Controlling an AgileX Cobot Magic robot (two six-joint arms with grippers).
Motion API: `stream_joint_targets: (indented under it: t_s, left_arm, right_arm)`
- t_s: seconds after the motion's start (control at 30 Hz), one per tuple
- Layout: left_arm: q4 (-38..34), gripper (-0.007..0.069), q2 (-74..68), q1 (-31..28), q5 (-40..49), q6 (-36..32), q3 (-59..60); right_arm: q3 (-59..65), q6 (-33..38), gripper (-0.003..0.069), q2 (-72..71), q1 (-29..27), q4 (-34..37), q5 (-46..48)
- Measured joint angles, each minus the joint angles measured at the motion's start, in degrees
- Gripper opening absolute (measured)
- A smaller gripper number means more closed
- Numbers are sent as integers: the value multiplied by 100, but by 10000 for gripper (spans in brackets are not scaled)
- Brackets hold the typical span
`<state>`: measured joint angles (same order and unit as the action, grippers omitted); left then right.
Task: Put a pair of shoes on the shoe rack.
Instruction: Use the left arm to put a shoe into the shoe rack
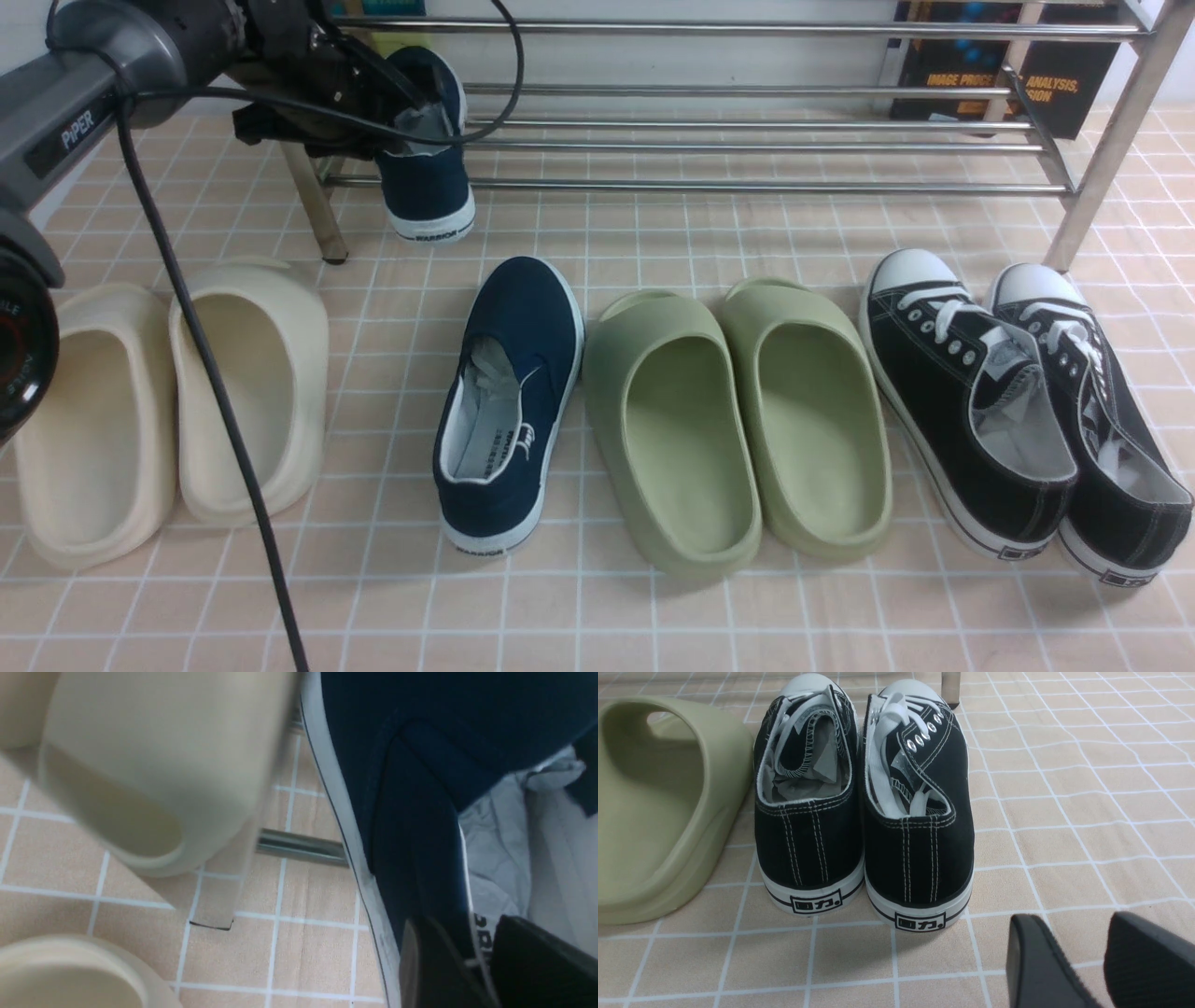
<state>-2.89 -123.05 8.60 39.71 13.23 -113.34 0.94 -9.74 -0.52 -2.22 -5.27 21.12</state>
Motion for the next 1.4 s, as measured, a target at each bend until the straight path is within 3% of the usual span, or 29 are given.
stream_joint_targets:
  t_s: [0.23,0.33,0.47,0.5,0.57,0.63,0.7,0.77,0.93,1.13,1.4]
  left_arm:
    - [565,274,436,0,541,-48,-29]
    - [966,238,839,5,863,-134,-56]
    - [1073,92,1314,5,1625,-448,-21]
    - [1056,92,1321,5,1647,-448,-21]
    - [621,20,1350,5,1666,-730,476]
    - [95,3,1334,5,1502,-965,1044]
    - [-197,2,1311,5,1317,-1117,1452]
    - [-1036,2,1273,11,779,-1493,2272]
    - [-2241,2,1256,177,-534,-2359,2933]
    - [-2507,2,1145,295,-1492,-2570,2950]
    - [-2489,2,1106,148,-1493,-2570,2895]
  right_arm:
    - [0,0,239,0,0,0,0]
    - [0,0,239,0,0,0,0]
    - [0,0,239,0,0,0,0]
    - [0,0,239,0,0,0,0]
    - [0,0,239,0,0,0,0]
    - [0,0,239,0,0,0,0]
    - [0,0,239,0,0,0,0]
    - [0,0,239,0,0,0,0]
    - [0,0,239,0,0,0,0]
    - [0,0,239,0,0,0,0]
    - [0,0,239,0,0,0,0]
